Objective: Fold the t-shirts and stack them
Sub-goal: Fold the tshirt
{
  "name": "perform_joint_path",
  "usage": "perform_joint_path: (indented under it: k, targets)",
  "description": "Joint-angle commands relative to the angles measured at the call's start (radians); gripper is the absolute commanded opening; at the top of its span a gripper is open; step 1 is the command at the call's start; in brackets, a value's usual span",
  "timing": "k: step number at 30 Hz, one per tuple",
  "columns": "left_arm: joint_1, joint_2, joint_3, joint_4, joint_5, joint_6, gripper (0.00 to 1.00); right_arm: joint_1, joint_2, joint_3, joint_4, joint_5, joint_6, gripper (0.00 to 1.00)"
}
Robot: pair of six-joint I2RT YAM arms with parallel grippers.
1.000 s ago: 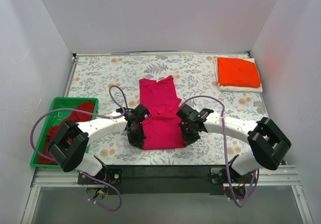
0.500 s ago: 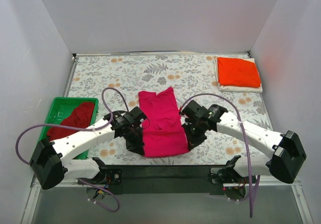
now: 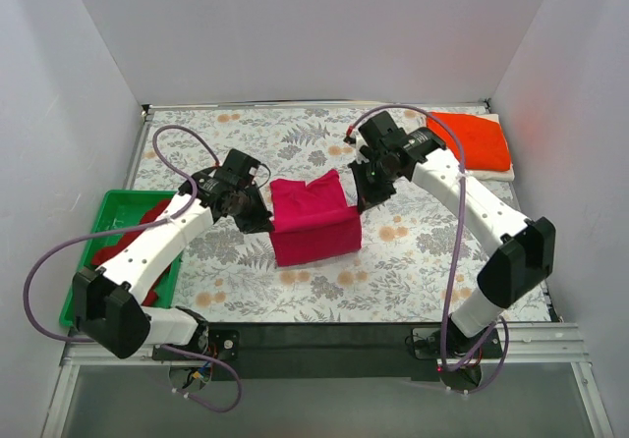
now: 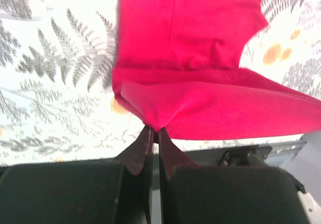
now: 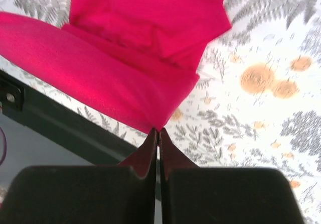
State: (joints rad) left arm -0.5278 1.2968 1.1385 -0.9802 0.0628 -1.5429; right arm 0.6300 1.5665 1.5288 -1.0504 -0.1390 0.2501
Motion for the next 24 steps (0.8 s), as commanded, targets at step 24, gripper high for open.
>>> perform_joint_path:
  k: [24]
  targets:
    - [0.207,0.432,0.224,0.305,-0.05,0.194,0.0,-0.161,0.529,0.541,0.003,-0.048,-0.158,0.01]
